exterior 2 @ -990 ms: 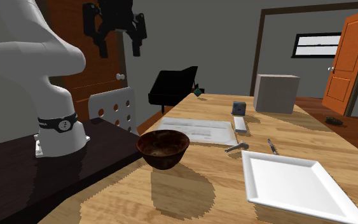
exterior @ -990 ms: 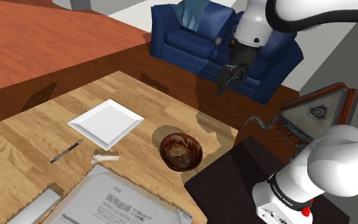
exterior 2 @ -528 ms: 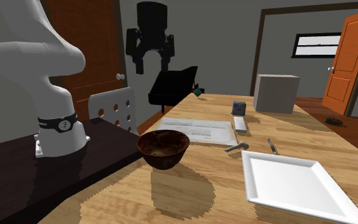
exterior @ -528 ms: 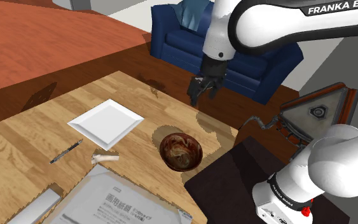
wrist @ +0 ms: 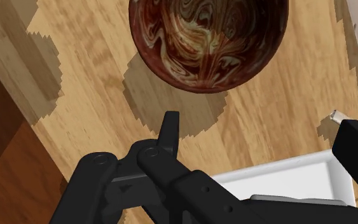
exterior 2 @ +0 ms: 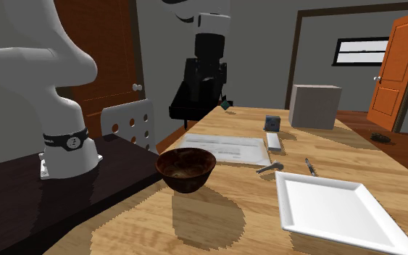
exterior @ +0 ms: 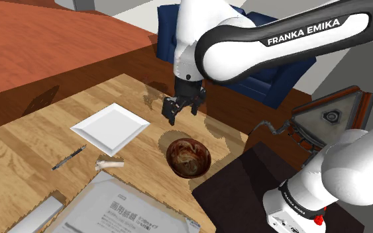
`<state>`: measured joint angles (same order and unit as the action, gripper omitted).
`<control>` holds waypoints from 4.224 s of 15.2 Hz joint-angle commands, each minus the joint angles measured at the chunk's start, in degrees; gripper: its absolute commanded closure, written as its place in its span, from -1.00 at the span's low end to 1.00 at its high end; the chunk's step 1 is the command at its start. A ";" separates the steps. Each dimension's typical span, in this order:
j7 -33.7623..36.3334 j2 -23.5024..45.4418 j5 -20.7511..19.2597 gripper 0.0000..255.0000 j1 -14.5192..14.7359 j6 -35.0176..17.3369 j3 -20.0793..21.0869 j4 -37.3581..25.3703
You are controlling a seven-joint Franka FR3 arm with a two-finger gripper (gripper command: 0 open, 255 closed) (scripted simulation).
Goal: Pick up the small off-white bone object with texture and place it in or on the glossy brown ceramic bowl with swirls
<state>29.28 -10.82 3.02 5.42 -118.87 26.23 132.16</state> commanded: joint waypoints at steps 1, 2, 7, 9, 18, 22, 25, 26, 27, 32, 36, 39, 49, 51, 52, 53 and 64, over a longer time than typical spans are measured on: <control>4.43 5.60 -3.21 -1.00 -0.02 -1.86 2.06 -2.99; 6.60 8.10 -4.91 -1.00 0.21 -2.33 2.82 -4.51; 17.28 21.10 -14.37 -1.00 3.15 -2.87 4.51 -13.46; 20.97 26.30 -17.95 -1.00 5.27 -2.30 4.12 -17.68; 30.86 49.11 -28.71 -1.00 17.19 3.98 -0.54 -41.58; 31.91 56.51 -30.52 -1.00 20.93 6.34 -2.30 -50.56; 32.23 57.37 -31.01 -1.00 20.79 4.63 -2.68 -49.66; 32.34 57.67 -31.18 -1.00 20.75 4.08 -2.81 -49.39; 32.44 57.99 -31.36 -1.00 20.72 3.53 -2.95 -49.14; 32.61 58.50 -31.63 -1.00 20.67 2.68 -3.17 -48.78; 32.61 58.50 -31.63 -1.00 20.67 2.68 -3.16 -48.78; 32.61 58.50 -31.63 1.00 20.67 2.68 -3.16 -48.78; 20.34 61.62 -34.28 -1.00 20.10 0.78 -1.10 -52.23; 7.99 64.71 -36.52 -1.00 19.61 -0.99 1.34 -55.51; 2.44 66.04 -37.39 -1.00 19.40 -1.72 2.54 -56.86; 2.52 66.53 -37.60 -1.00 19.44 -2.11 2.41 -56.94; 2.86 69.82 -38.68 -1.00 19.92 -4.63 1.21 -57.81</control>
<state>32.15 58.97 -35.66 25.33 -123.49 27.45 74.38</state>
